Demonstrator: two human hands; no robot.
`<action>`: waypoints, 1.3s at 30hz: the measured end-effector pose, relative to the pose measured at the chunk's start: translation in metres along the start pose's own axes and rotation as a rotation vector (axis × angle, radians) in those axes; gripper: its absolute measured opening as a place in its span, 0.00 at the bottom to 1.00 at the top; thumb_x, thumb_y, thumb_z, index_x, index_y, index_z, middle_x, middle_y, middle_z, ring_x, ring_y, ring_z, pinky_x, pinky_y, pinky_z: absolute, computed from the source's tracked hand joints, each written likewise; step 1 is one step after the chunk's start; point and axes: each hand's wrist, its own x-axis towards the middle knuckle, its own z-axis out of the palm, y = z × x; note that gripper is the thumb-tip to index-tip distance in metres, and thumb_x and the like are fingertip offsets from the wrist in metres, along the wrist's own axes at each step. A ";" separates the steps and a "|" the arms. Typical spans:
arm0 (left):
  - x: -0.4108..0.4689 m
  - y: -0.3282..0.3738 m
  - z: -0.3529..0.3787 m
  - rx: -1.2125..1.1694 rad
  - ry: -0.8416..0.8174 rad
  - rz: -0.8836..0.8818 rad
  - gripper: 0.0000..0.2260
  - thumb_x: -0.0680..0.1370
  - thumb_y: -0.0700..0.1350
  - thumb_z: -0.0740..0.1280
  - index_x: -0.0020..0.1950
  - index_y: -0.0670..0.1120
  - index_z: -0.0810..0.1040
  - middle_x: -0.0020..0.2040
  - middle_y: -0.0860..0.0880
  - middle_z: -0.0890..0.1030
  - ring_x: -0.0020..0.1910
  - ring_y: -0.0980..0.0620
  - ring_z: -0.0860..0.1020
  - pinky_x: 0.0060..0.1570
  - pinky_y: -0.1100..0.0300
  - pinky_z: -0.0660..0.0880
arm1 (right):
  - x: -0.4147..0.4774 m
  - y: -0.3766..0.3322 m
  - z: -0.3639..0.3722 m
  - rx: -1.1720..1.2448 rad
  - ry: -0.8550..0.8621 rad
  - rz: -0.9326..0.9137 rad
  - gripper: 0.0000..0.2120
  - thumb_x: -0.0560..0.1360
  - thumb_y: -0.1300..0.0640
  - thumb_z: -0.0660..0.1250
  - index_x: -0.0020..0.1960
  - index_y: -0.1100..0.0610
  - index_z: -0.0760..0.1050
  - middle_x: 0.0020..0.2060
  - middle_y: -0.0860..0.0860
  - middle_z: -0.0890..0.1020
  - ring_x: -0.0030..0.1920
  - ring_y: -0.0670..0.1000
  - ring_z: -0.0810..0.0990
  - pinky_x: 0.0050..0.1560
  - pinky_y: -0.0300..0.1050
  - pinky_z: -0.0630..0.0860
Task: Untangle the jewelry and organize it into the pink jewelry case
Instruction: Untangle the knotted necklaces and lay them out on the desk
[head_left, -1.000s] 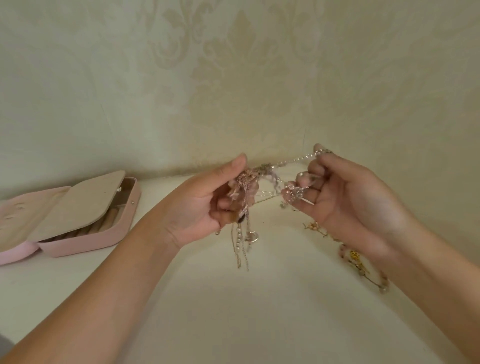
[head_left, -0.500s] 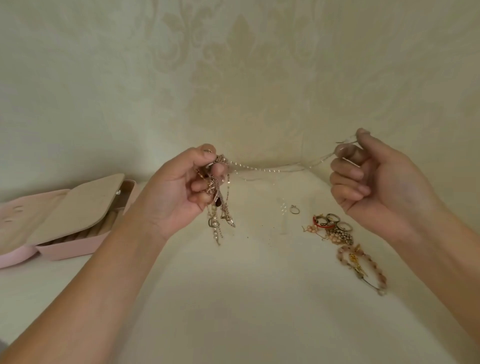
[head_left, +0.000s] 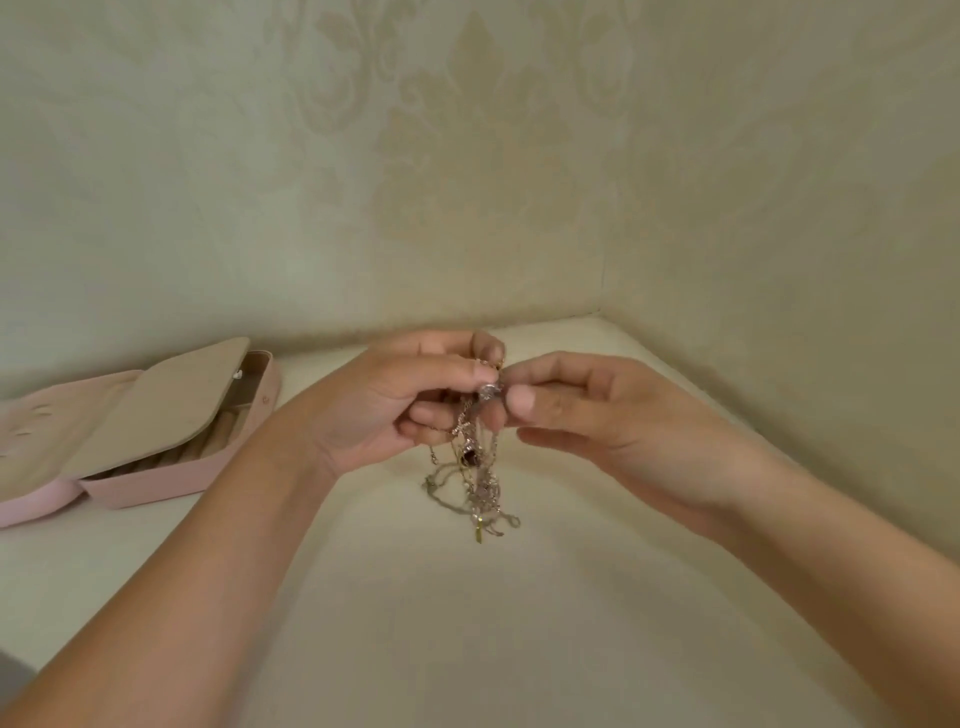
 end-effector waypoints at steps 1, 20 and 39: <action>0.000 0.000 0.000 0.023 -0.024 -0.020 0.05 0.68 0.41 0.68 0.37 0.51 0.77 0.29 0.47 0.78 0.19 0.63 0.59 0.18 0.73 0.55 | 0.000 0.002 0.002 0.032 -0.038 0.016 0.18 0.69 0.53 0.70 0.54 0.63 0.77 0.45 0.53 0.85 0.51 0.50 0.83 0.59 0.43 0.76; -0.001 0.000 0.003 0.206 0.059 0.000 0.07 0.71 0.43 0.68 0.40 0.47 0.70 0.40 0.45 0.83 0.18 0.61 0.56 0.21 0.69 0.52 | 0.001 -0.010 -0.015 -0.228 0.418 0.036 0.12 0.77 0.54 0.66 0.38 0.58 0.80 0.26 0.49 0.74 0.24 0.45 0.71 0.39 0.39 0.77; 0.000 -0.004 -0.012 -0.091 -0.015 0.086 0.20 0.48 0.56 0.84 0.31 0.49 0.81 0.32 0.52 0.78 0.25 0.62 0.66 0.25 0.70 0.63 | -0.003 -0.011 -0.035 0.174 -0.180 0.069 0.09 0.66 0.50 0.76 0.39 0.55 0.83 0.17 0.45 0.62 0.18 0.41 0.58 0.20 0.33 0.62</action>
